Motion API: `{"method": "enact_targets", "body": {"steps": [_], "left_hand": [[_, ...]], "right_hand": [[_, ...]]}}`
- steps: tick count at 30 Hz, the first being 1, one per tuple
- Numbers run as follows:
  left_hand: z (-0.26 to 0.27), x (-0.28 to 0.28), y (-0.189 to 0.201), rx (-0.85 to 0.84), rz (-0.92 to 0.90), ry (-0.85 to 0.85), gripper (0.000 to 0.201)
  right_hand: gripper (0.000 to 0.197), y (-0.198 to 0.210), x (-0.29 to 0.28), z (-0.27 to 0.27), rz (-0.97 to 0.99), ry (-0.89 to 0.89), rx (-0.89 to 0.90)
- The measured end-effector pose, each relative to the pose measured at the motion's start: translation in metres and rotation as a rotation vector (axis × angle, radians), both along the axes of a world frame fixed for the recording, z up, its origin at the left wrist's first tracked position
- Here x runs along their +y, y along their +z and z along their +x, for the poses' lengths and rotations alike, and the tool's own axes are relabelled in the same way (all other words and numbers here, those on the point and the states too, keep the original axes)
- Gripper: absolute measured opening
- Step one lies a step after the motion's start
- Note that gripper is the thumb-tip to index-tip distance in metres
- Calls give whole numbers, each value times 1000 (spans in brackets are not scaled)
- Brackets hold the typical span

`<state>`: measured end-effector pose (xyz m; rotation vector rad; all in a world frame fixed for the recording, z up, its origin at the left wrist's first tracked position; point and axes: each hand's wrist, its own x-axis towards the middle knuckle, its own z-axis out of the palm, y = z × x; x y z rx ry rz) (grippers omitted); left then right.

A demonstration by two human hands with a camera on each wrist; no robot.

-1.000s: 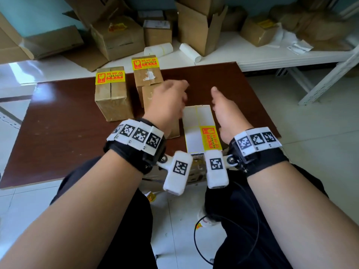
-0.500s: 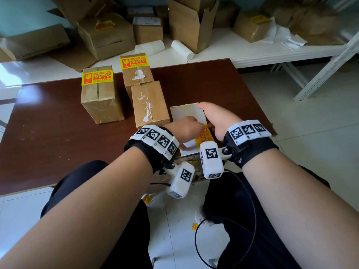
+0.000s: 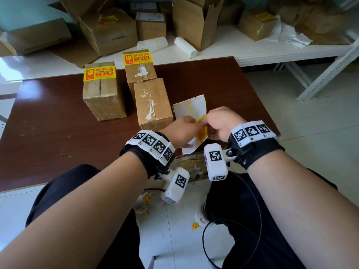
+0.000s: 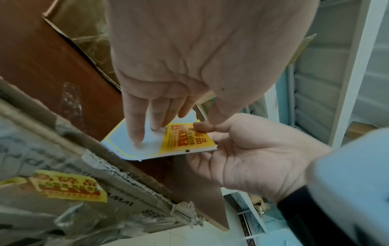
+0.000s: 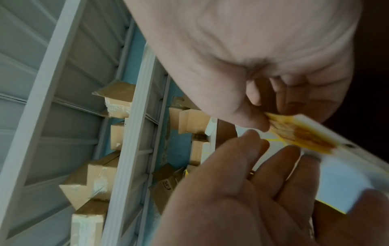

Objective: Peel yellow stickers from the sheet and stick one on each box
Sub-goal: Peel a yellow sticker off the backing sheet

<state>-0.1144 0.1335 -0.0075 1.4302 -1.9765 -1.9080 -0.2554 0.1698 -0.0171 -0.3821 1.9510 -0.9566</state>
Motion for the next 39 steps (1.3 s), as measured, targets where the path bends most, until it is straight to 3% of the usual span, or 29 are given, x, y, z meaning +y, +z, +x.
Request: {"method": "enact_targets", "body": {"steps": [2, 9, 15, 18, 24, 29, 35, 37, 39], "left_hand": [[2, 2, -3, 77, -78, 27, 45], [-11, -1, 20, 410, -270, 150, 19], [-10, -22, 54, 551, -420, 333, 47], [3, -37, 59, 628, -295, 516, 80], [44, -66, 46, 711, -132, 567, 52], [59, -75, 34, 854, -15, 595, 47], [61, -86, 47, 953, 82, 568, 23], [67, -94, 52, 1010, 142, 644, 39], [73, -103, 57, 1050, 128, 762, 68]], "right_hand": [[40, 9, 5, 6, -32, 9, -19], [30, 52, 24, 7, -409, -120, 98], [29, 72, 19, 18, -761, -252, -67], [31, 72, 22, 26, -819, -219, -180], [34, 74, -4, 41, -812, -111, -172], [35, 64, -20, 50, -594, 148, -175], [17, 60, -41, 51, -744, -157, -212], [15, 60, -46, 47, -759, -181, -199], [13, 61, -47, 44, -760, -146, -176]]}}
